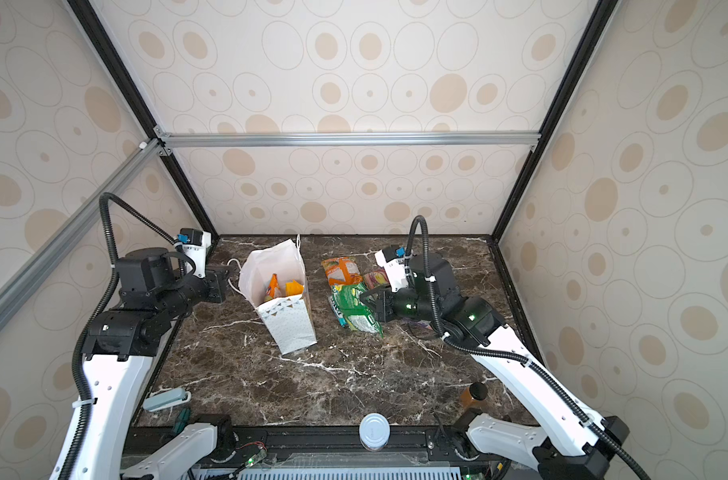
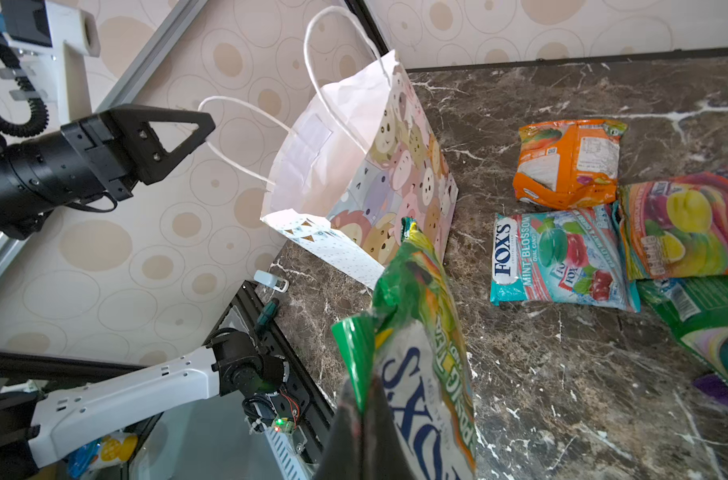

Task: Place the snacks into the paper bag
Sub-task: 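Carry the green packet with the right gripper over the paper bag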

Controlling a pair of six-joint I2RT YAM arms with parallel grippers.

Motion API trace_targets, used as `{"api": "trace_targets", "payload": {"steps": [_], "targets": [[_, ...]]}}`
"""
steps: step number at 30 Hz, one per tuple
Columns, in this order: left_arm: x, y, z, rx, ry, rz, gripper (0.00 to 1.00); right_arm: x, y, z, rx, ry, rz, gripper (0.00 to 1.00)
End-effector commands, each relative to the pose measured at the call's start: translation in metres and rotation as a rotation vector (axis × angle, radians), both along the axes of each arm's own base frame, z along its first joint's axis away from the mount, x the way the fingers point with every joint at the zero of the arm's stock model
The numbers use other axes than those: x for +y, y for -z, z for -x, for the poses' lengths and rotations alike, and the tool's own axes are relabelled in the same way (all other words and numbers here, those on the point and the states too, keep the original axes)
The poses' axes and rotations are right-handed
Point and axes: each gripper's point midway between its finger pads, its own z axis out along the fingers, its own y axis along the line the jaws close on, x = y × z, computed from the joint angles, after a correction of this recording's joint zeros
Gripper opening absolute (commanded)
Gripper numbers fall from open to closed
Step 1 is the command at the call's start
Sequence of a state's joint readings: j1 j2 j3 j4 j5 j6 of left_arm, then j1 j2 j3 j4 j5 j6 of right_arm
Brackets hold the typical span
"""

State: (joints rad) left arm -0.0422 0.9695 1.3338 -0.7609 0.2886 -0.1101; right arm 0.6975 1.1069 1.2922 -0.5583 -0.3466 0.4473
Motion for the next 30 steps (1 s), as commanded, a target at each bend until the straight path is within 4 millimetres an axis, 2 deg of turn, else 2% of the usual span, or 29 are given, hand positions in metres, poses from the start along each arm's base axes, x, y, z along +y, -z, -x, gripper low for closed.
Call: {"api": "trace_targets", "payload": {"steps": [1,10,20,30], "targets": [[-0.003,-0.017,0.006,-0.057,0.024,-0.013,0.0,0.008,-0.029,0.005,-0.119,-0.038,-0.005,0.0],[-0.002,-0.019,0.006,-0.059,0.018,-0.016,0.0,0.034,-0.059,0.019,-0.195,-0.124,0.026,0.0],[-0.002,-0.019,0.008,-0.062,0.018,-0.014,0.0,0.059,-0.084,0.028,-0.253,-0.197,0.047,0.0],[-0.001,-0.018,0.008,-0.061,0.015,-0.016,0.0,0.077,-0.098,0.033,-0.281,-0.233,0.056,0.0]]}}
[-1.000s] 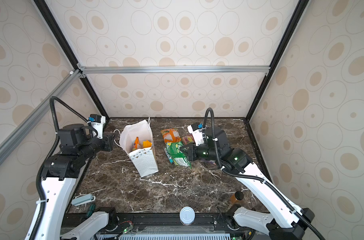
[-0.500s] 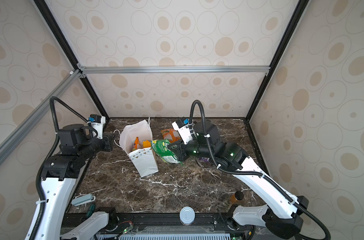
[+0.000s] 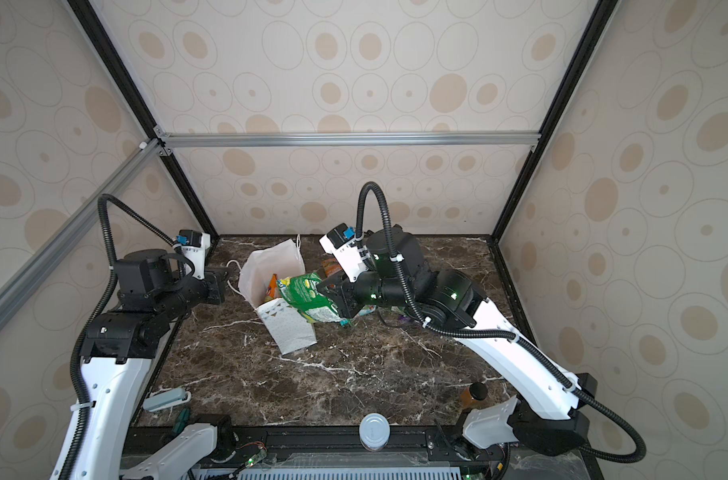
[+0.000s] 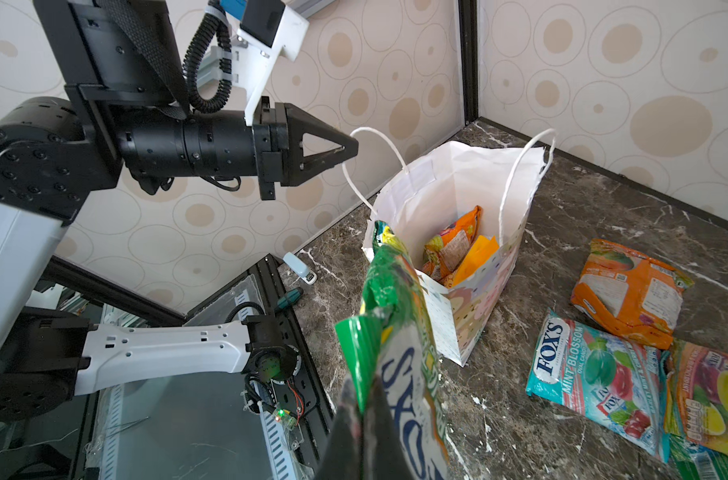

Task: Place the snacks into the paper bag
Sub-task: 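Carry the green packet with the right gripper over the paper bag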

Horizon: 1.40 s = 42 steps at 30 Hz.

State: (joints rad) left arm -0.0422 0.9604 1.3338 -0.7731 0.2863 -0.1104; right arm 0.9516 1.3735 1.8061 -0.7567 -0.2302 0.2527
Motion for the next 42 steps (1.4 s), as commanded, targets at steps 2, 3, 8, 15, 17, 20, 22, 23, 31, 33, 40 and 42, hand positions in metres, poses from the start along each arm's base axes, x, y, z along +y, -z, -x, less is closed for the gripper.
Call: {"api": "trace_targets", "payload": {"steps": [2,3,8,15,17,20,22,23,31,33,40,42], "targets": [[-0.002,-0.018,0.005,-0.065,0.016,-0.015,0.0,0.009,-0.018,-0.001,-0.054,-0.011,-0.03,0.0],[-0.002,-0.018,0.005,-0.066,0.017,-0.017,0.0,0.01,-0.021,-0.002,-0.058,-0.01,-0.037,0.0],[0.0,-0.019,0.005,-0.069,0.01,-0.02,0.0,0.022,-0.036,-0.009,-0.079,0.0,-0.068,0.0],[0.001,-0.018,0.007,-0.07,0.004,-0.021,0.0,0.033,-0.056,-0.026,-0.132,0.073,-0.067,0.0],[0.001,-0.018,0.007,-0.071,0.004,-0.022,0.0,0.039,-0.063,-0.027,-0.139,0.068,-0.085,0.0],[0.001,-0.017,0.008,-0.071,0.001,-0.022,0.0,0.046,-0.07,-0.035,-0.158,0.086,-0.09,0.0],[0.002,-0.019,0.009,-0.077,-0.002,-0.024,0.0,0.05,-0.07,-0.041,-0.166,0.105,-0.081,0.0],[0.002,-0.019,0.01,-0.079,-0.002,-0.026,0.0,0.052,-0.073,-0.042,-0.172,0.104,-0.085,0.0],[0.002,-0.018,0.011,-0.083,0.001,-0.022,0.0,0.071,-0.063,-0.063,-0.168,0.15,-0.051,0.0],[0.002,-0.019,0.012,-0.085,-0.001,-0.024,0.0,0.075,-0.058,-0.07,-0.173,0.178,-0.033,0.0],[0.002,-0.014,0.012,-0.077,-0.001,-0.021,0.0,0.088,-0.037,-0.091,-0.243,0.278,0.072,0.0],[0.002,-0.013,0.012,-0.076,-0.003,-0.023,0.0,0.093,-0.031,-0.093,-0.256,0.292,0.094,0.0]]}}
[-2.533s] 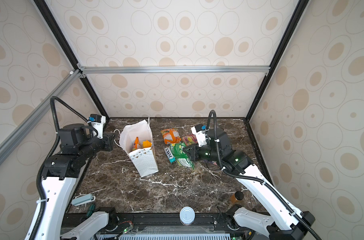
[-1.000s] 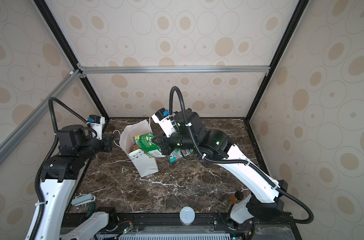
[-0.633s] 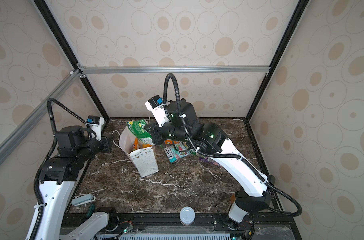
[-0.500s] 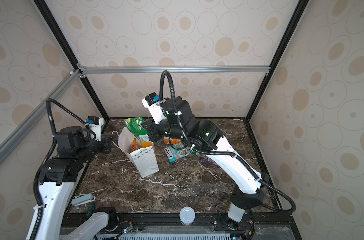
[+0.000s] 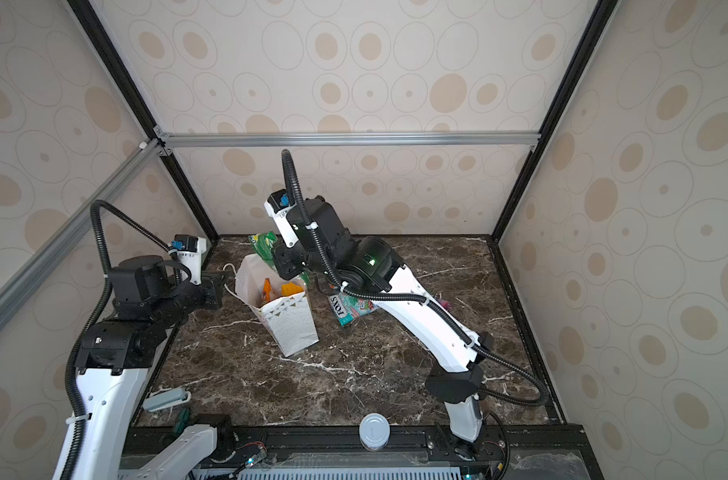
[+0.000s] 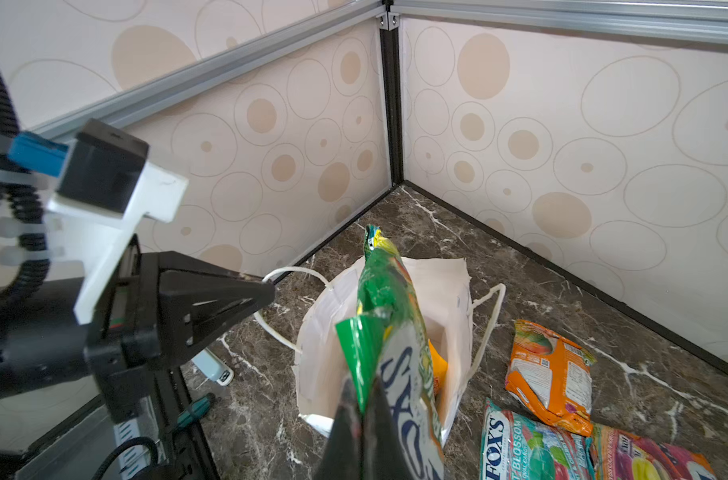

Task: Place the snacks into the paper bag
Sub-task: 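Carry the green packet with the right gripper over the paper bag, then lower the green packet into the bag and open the right gripper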

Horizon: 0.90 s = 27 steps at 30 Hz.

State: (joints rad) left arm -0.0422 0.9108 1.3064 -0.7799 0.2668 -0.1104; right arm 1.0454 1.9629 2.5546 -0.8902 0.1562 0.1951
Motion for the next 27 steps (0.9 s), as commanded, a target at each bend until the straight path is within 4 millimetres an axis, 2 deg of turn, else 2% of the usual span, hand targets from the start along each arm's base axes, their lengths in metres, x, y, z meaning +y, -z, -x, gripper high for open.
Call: {"api": "trace_targets", "payload": {"steps": [1,27], "targets": [[-0.002,-0.012,0.001,-0.059,0.015,-0.014,0.0,0.0,-0.008,-0.004,-0.074,0.057,0.023,0.0],[-0.001,-0.007,0.0,-0.053,0.012,-0.016,0.0,0.003,0.042,-0.023,-0.065,0.272,0.157,0.0]]}}
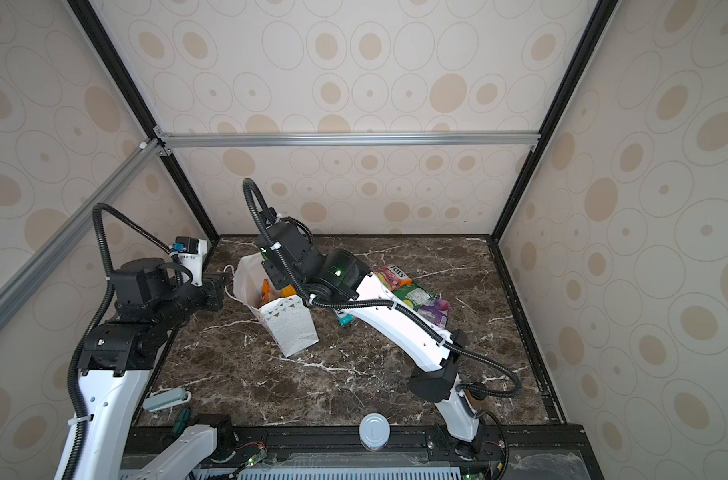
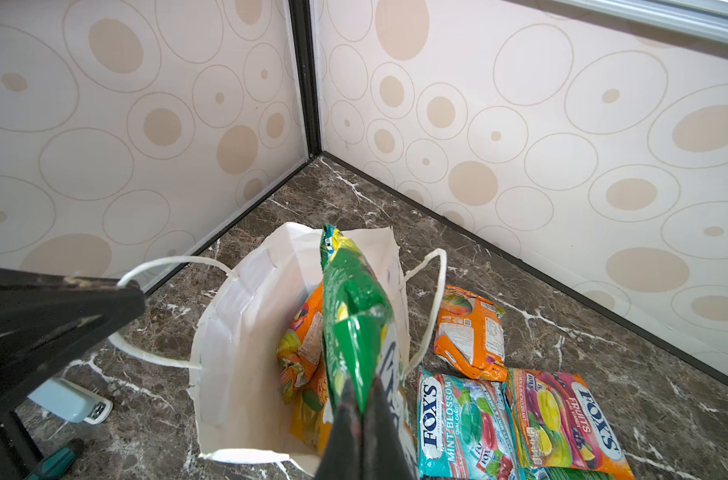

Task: Place the snacks into the paper bag
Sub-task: 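Lower the green packet into the bag and open the right gripper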

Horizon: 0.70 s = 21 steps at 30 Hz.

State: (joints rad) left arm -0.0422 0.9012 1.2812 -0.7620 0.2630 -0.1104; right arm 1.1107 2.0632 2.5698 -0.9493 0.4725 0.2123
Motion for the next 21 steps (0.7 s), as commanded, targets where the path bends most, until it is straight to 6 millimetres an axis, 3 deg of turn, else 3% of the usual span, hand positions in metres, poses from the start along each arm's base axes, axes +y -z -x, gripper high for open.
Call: {"api": "trace_targets", "payload": {"steps": [1,21], "targets": [[-0.002,-0.012,0.001,-0.052,0.016,-0.016,0.0,-0.002,-0.007,-0.003,-0.028,0.055,-0.018,0.0],[0.0,-0.012,0.001,-0.052,0.009,-0.021,0.0,-0.002,0.014,-0.01,-0.023,0.118,0.036,0.0]]}}
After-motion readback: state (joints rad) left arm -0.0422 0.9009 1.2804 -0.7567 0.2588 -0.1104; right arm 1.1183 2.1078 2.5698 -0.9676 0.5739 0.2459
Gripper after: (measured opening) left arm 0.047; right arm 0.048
